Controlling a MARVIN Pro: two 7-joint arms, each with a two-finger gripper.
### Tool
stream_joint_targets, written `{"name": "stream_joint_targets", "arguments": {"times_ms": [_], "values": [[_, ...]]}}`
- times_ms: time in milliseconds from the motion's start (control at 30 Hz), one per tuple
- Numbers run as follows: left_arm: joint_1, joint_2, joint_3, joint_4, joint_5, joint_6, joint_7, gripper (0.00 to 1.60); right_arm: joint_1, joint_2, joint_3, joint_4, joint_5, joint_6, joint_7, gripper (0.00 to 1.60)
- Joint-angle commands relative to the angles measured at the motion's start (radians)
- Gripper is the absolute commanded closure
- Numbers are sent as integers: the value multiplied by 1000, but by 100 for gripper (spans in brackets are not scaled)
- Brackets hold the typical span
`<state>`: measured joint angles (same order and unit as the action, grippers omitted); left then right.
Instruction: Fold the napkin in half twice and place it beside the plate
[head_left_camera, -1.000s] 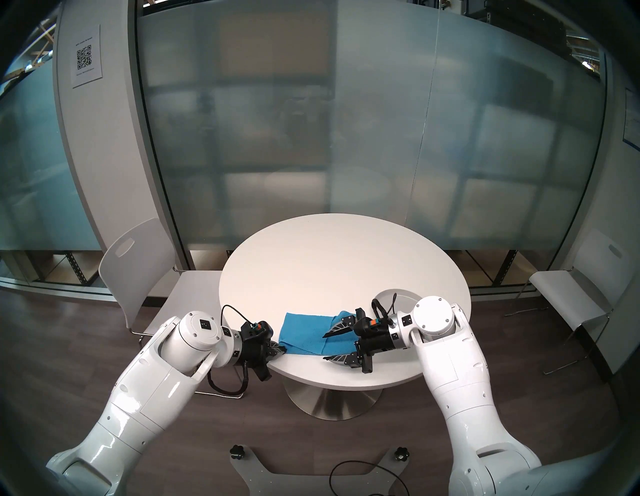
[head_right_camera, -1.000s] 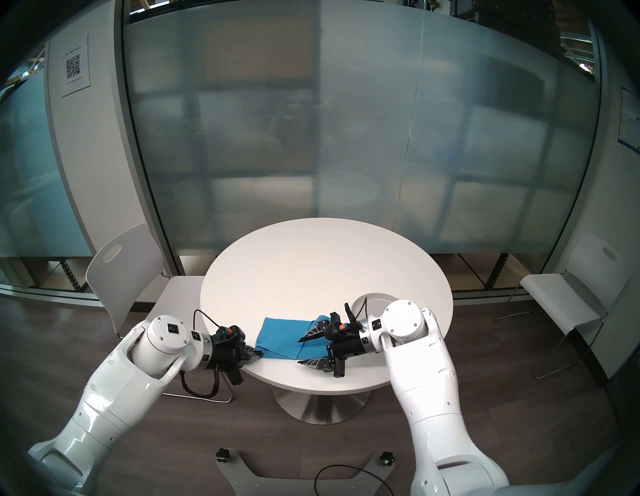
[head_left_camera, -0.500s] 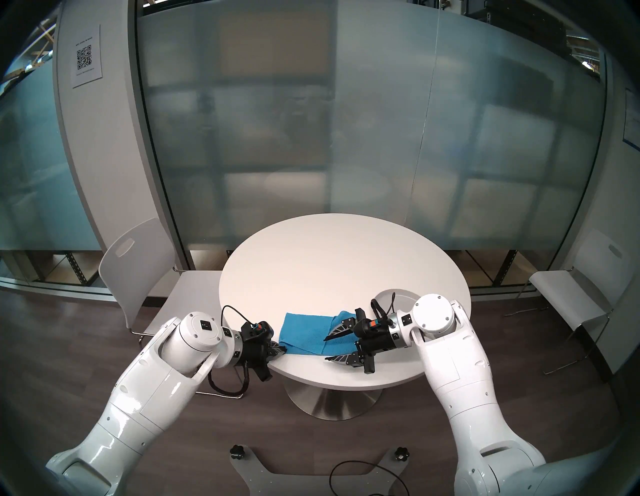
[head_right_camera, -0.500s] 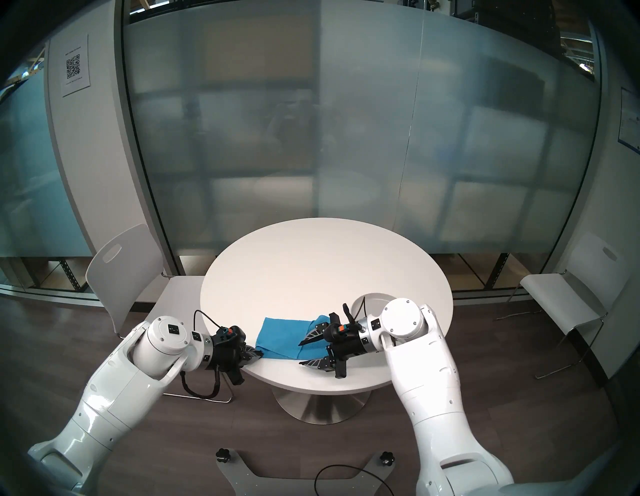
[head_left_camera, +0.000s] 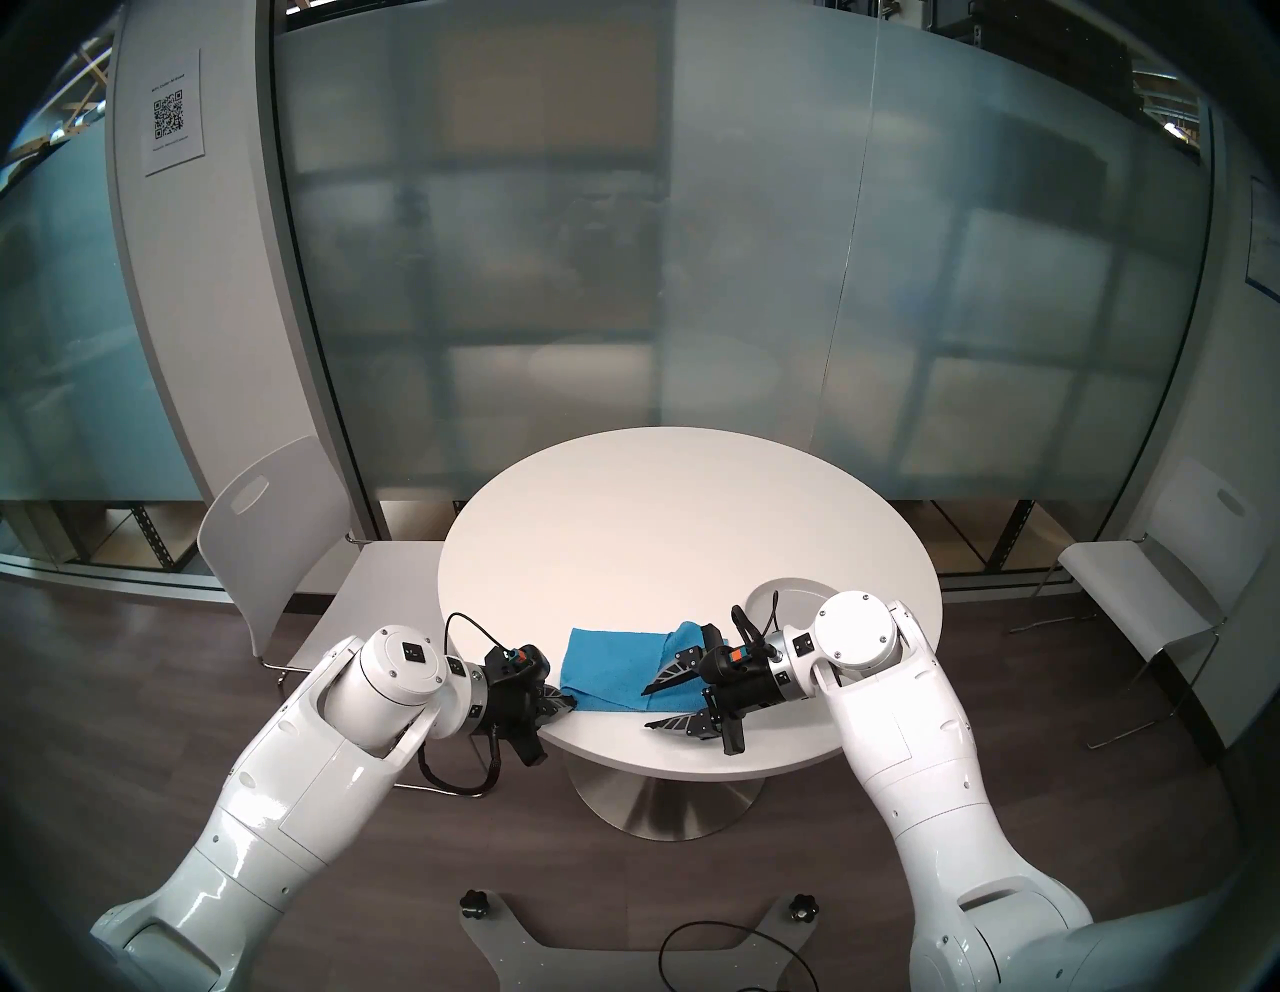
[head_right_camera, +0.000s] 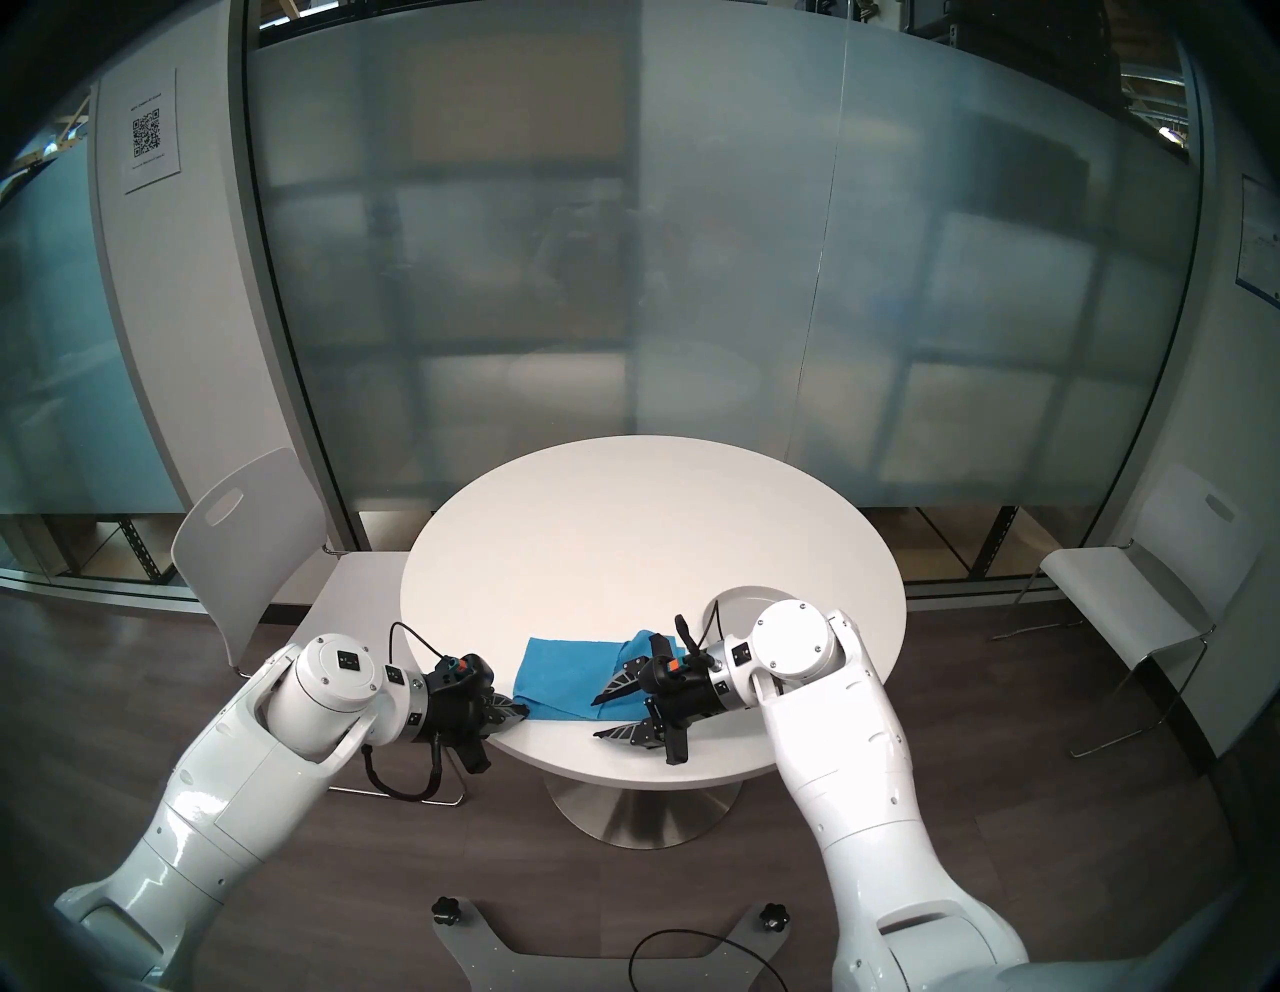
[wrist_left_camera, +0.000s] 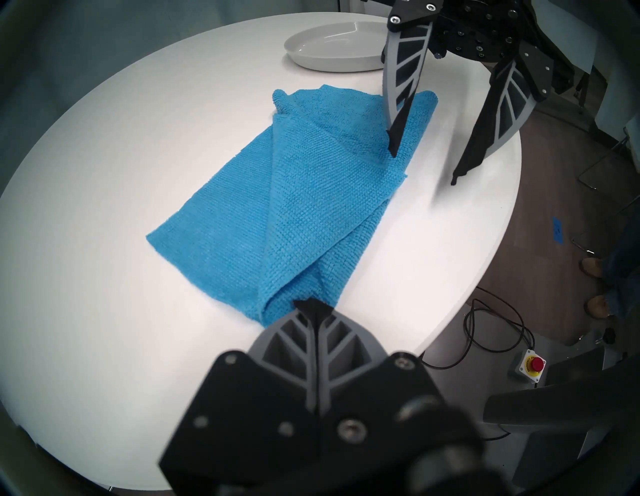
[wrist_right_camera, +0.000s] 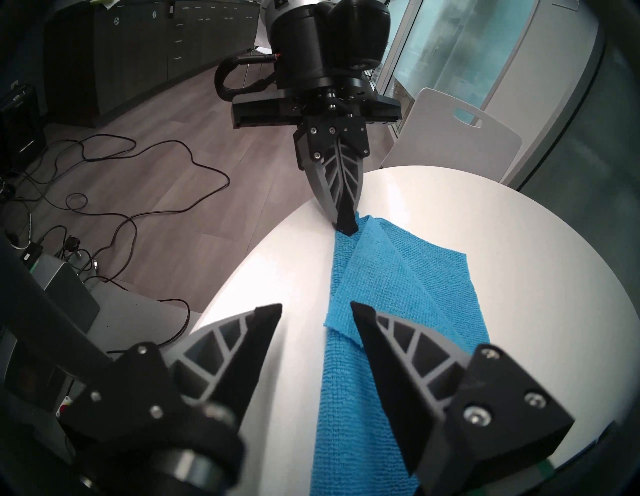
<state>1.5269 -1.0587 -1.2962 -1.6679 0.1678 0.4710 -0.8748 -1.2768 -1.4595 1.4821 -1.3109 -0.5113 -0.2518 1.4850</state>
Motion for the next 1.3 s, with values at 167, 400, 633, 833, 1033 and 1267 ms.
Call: {"name": "stream_joint_targets", "arguments": {"times_ms": [167,400,633,833,1033,1267], "values": [[5,7,1,-10,-6,2,-1,160,31,1,-1,-2,-18,-12,-11,63],[11,13,0,-14,-10,2,4,160,35,-5,2,3,-23,-12,-20,66],[12,18,1,-15,-17,1,4,160,39,-9,1,4,-29,-8,-23,78],[11,20,3,-16,-20,3,6,160,44,-11,1,10,-30,-6,-23,82],[10,20,5,-15,-23,3,7,160,52,-11,1,26,-25,-9,-20,77],[5,20,9,-12,-24,3,7,160,53,-13,1,22,-22,-1,-14,64]]}}
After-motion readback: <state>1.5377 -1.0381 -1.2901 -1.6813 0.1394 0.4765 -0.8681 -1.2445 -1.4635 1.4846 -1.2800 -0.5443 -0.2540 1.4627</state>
